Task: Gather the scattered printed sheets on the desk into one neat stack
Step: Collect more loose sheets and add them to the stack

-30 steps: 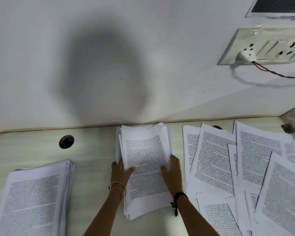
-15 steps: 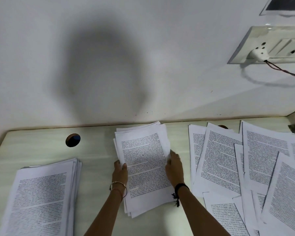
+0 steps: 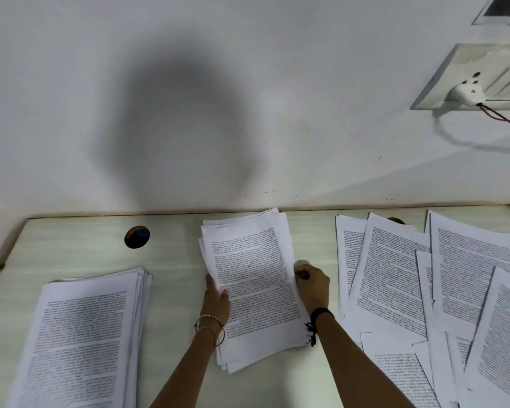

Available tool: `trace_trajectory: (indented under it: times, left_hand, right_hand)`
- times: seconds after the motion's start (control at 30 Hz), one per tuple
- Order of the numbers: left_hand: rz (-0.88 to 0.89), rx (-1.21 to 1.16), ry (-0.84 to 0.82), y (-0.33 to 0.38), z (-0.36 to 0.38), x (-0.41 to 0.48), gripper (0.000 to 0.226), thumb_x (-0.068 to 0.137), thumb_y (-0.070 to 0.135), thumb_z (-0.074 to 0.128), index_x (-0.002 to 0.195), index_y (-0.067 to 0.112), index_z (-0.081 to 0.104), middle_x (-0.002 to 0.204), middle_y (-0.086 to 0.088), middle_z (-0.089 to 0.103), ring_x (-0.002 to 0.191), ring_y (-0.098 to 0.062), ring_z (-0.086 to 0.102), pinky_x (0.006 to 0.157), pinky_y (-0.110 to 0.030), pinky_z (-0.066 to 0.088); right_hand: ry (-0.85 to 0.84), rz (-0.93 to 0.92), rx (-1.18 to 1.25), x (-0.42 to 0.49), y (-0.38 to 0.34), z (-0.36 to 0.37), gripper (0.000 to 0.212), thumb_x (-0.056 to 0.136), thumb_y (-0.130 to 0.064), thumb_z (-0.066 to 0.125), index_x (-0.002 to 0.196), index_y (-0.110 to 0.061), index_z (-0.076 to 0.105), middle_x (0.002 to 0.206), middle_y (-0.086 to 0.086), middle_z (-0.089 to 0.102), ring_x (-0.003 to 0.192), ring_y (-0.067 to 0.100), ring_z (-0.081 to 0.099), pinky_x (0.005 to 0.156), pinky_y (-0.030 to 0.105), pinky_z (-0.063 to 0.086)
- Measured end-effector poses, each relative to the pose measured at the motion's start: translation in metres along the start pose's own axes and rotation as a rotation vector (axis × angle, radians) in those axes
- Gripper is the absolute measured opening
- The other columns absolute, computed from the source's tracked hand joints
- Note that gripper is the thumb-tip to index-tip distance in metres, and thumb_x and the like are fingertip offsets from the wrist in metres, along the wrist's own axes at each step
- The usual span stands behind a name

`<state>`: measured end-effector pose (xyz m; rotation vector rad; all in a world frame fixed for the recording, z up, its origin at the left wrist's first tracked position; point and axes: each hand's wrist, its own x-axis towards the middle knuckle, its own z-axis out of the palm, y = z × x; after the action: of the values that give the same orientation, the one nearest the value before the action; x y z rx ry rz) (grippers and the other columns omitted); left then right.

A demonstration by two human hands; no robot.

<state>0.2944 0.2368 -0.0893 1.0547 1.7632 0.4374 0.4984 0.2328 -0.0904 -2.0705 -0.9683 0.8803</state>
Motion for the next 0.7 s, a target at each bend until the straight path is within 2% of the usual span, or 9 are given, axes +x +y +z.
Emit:
trace_trajectory:
  times: [0.13, 0.2, 0.27, 0.33, 0.4, 0.5, 0.6, 0.67, 0.7]
  left_hand:
    - [-0.017, 0.003, -0.034, 0.002, -0.006, 0.000, 0.058, 0.095, 0.009, 0.039, 0.147, 0.016, 0.014, 0.147, -0.009, 0.037, 0.130, -0.032, 0.042, 0.108, -0.036, 0.032]
    - [-0.043, -0.081, -0.043, -0.005, -0.008, 0.003, 0.057, 0.093, 0.007, 0.044, 0.145, 0.014, 0.020, 0.142, -0.012, 0.043, 0.124, -0.034, 0.046, 0.105, -0.038, 0.036]
    - [-0.084, -0.189, -0.056, -0.011, -0.006, 0.003, 0.050, 0.090, 0.004, 0.050, 0.136, 0.012, 0.033, 0.133, -0.017, 0.051, 0.114, -0.031, 0.052, 0.101, -0.039, 0.041]
    - [-0.102, -0.288, -0.024, -0.013, -0.003, -0.004, 0.037, 0.088, 0.000, 0.051, 0.122, 0.015, 0.046, 0.122, -0.015, 0.058, 0.106, -0.029, 0.056, 0.097, -0.038, 0.043]
    - [-0.115, -0.383, 0.063, -0.012, 0.006, -0.017, 0.030, 0.088, -0.001, 0.048, 0.111, 0.018, 0.050, 0.112, -0.013, 0.061, 0.101, -0.029, 0.057, 0.095, -0.040, 0.044]
    - [-0.142, -0.535, 0.172, -0.010, 0.027, -0.034, 0.031, 0.089, 0.000, 0.047, 0.119, 0.008, 0.047, 0.116, -0.017, 0.059, 0.094, -0.025, 0.054, 0.094, -0.040, 0.045]
    - [-0.200, -0.709, 0.178, -0.008, 0.055, -0.067, 0.041, 0.087, -0.002, 0.052, 0.126, 0.000, 0.041, 0.120, -0.016, 0.055, 0.095, -0.023, 0.051, 0.083, -0.032, 0.046]
    - [-0.237, -0.826, -0.019, -0.012, 0.072, -0.087, 0.053, 0.078, -0.004, 0.063, 0.127, 0.001, 0.046, 0.118, -0.015, 0.057, 0.099, -0.026, 0.055, 0.076, -0.031, 0.054]
    - [-0.244, -0.856, -0.108, -0.019, 0.074, -0.096, 0.055, 0.072, -0.003, 0.066, 0.124, 0.005, 0.050, 0.115, -0.015, 0.060, 0.100, -0.030, 0.058, 0.078, -0.037, 0.056]
  right_hand:
    - [0.047, -0.003, 0.025, 0.003, -0.002, 0.004, 0.032, 0.078, 0.013, 0.043, 0.068, -0.003, 0.070, 0.063, 0.005, 0.064, 0.053, 0.008, 0.046, 0.047, 0.008, 0.036]
    - [-0.083, -0.039, 0.010, 0.002, -0.002, 0.002, 0.028, 0.077, 0.014, 0.043, 0.066, 0.001, 0.066, 0.064, 0.009, 0.062, 0.054, 0.010, 0.043, 0.046, 0.009, 0.033]
    - [-0.150, -0.042, -0.001, 0.002, -0.004, -0.007, 0.029, 0.080, 0.011, 0.043, 0.064, -0.003, 0.062, 0.062, 0.003, 0.058, 0.053, 0.008, 0.040, 0.046, 0.008, 0.031]
    - [-0.092, 0.008, -0.008, -0.001, 0.000, -0.019, 0.026, 0.090, -0.005, 0.046, 0.069, -0.007, 0.062, 0.064, -0.003, 0.057, 0.054, 0.009, 0.044, 0.048, 0.012, 0.032]
    - [0.044, 0.104, 0.006, -0.012, 0.009, -0.031, 0.038, 0.098, -0.029, 0.043, 0.071, -0.007, 0.058, 0.065, 0.000, 0.055, 0.063, 0.017, 0.050, 0.056, 0.026, 0.035]
    - [0.236, 0.229, 0.061, -0.044, 0.030, -0.042, 0.035, 0.093, -0.047, 0.047, 0.087, -0.014, 0.058, 0.078, 0.002, 0.058, 0.081, 0.026, 0.060, 0.065, 0.029, 0.041]
    - [0.109, 0.418, 0.346, -0.081, 0.043, -0.039, 0.048, 0.079, -0.053, 0.067, 0.109, -0.019, 0.050, 0.096, 0.002, 0.061, 0.091, 0.025, 0.060, 0.086, 0.039, 0.052]
    - [-0.064, 0.426, 0.476, -0.092, 0.049, -0.035, 0.065, 0.067, -0.048, 0.080, 0.117, -0.017, 0.052, 0.108, 0.001, 0.067, 0.096, 0.023, 0.065, 0.088, 0.041, 0.054]
    - [-0.116, 0.391, 0.488, -0.096, 0.052, -0.037, 0.065, 0.068, -0.040, 0.082, 0.121, -0.016, 0.053, 0.112, 0.004, 0.067, 0.099, 0.023, 0.065, 0.085, 0.040, 0.055]
